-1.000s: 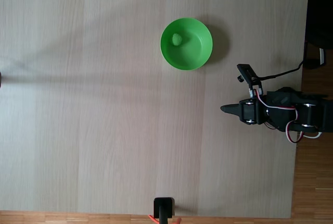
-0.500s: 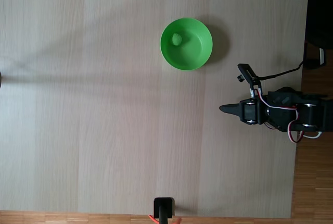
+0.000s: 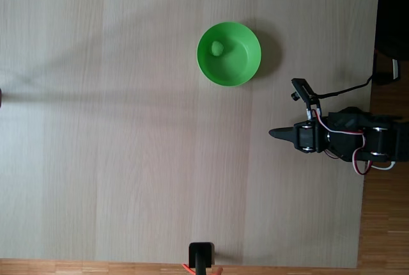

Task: Grasp a green pompom and put it in the green bowl.

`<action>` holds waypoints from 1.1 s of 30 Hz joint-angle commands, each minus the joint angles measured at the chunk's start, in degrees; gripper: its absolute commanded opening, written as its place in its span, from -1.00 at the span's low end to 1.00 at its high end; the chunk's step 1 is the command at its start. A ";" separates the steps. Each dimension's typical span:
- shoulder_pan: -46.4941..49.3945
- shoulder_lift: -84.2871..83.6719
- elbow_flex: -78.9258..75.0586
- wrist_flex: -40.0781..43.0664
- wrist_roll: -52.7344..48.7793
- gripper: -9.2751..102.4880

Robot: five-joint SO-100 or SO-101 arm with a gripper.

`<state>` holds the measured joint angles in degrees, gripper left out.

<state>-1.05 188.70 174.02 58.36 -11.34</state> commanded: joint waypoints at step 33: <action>0.18 3.34 -0.18 -0.62 -0.09 -0.84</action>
